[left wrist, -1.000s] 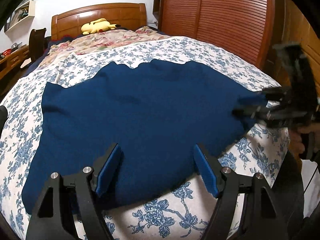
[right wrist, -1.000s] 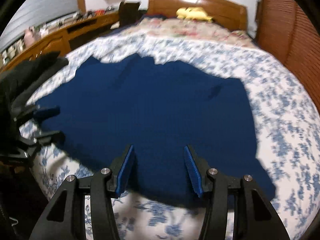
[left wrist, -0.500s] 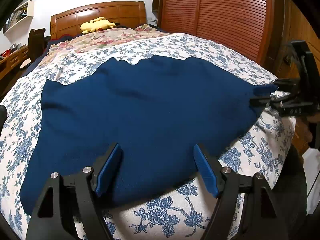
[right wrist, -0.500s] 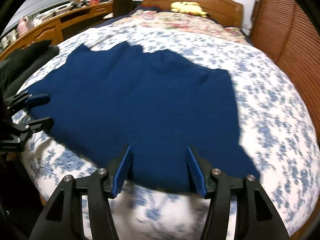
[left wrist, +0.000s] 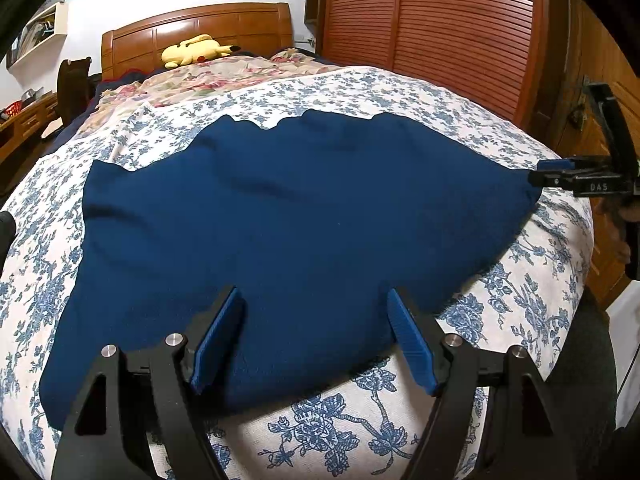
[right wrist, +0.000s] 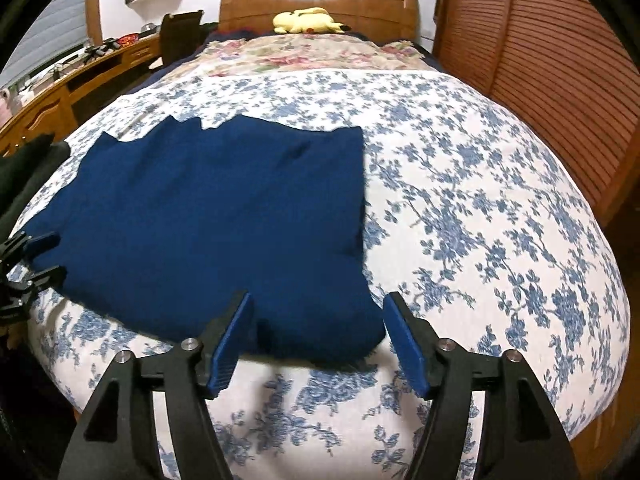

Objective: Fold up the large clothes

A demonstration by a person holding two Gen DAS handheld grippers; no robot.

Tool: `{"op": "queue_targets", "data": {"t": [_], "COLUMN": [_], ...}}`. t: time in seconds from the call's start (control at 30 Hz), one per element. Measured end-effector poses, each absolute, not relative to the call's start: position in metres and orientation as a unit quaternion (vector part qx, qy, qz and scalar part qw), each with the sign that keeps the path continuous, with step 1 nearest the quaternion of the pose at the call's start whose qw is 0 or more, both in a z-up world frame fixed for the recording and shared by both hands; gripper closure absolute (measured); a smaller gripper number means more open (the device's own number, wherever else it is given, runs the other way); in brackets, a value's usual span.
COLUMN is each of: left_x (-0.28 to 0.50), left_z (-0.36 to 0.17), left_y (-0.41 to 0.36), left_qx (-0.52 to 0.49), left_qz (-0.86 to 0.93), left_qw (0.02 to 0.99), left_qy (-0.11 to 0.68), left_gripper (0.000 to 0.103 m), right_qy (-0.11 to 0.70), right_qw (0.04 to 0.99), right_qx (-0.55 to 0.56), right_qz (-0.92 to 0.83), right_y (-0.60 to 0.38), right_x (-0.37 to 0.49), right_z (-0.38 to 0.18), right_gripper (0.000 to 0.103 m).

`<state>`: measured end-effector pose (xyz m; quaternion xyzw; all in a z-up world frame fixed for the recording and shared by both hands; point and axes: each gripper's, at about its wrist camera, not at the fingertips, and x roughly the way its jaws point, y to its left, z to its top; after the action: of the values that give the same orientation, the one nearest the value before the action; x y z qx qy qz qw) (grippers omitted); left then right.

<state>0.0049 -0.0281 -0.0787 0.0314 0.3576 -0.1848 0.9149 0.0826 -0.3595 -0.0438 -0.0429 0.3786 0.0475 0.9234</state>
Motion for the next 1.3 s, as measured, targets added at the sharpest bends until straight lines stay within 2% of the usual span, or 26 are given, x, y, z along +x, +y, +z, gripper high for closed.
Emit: {"op": "queue_targets", "data": {"t": [0.27,0.43,0.77,0.83,0.9,0.97,1.03,1.13,1.3], "left_x": [0.005,0.005,0.004,0.004,0.004,0.004,0.003,-0.004,-0.019], "left_z": [-0.079,-0.079,-0.079,-0.079,-0.079,-0.079,-0.077,-0.070,-0.058], "left_y": [-0.029,-0.029,-0.029,-0.029,-0.029,-0.029,-0.027,-0.017,0.012], "left_qx": [0.032,0.032,0.032,0.032,0.032,0.032,0.032,0.028,0.015], "left_qz": [-0.185,-0.185,-0.185,-0.185,-0.185,-0.185,-0.183,-0.179,-0.165], "left_qw": [0.915,0.915,0.915,0.915,0.915,0.915,0.917,0.922,0.931], "left_qy": [0.357,0.357,0.357,0.357,0.357,0.356,0.354,0.343,0.324], "left_gripper": [0.027,0.027,0.027,0.027,0.027,0.027,0.027,0.027,0.027], "right_qy": [0.411,0.418,0.422,0.423,0.424,0.426,0.426,0.421,0.379], "right_qw": [0.911,0.907,0.902,0.899,0.897,0.896,0.894,0.894,0.914], "right_qx": [-0.016,0.004,0.041,0.046,0.048,0.049,0.057,0.062,0.042], "right_qz": [0.045,0.048,0.087,0.106,0.112,0.118,0.127,0.138,0.139], "right_y": [-0.363,-0.372,-0.380,-0.377,-0.374,-0.375,-0.378,-0.379,-0.365], "right_x": [0.100,0.107,0.119,0.121,0.123,0.125,0.127,0.128,0.122], "right_z": [-0.064,-0.071,-0.083,-0.084,-0.085,-0.086,-0.085,-0.077,-0.042], "right_gripper": [0.029,0.022,0.023,0.035,0.037,0.047,0.067,0.075,0.079]}}
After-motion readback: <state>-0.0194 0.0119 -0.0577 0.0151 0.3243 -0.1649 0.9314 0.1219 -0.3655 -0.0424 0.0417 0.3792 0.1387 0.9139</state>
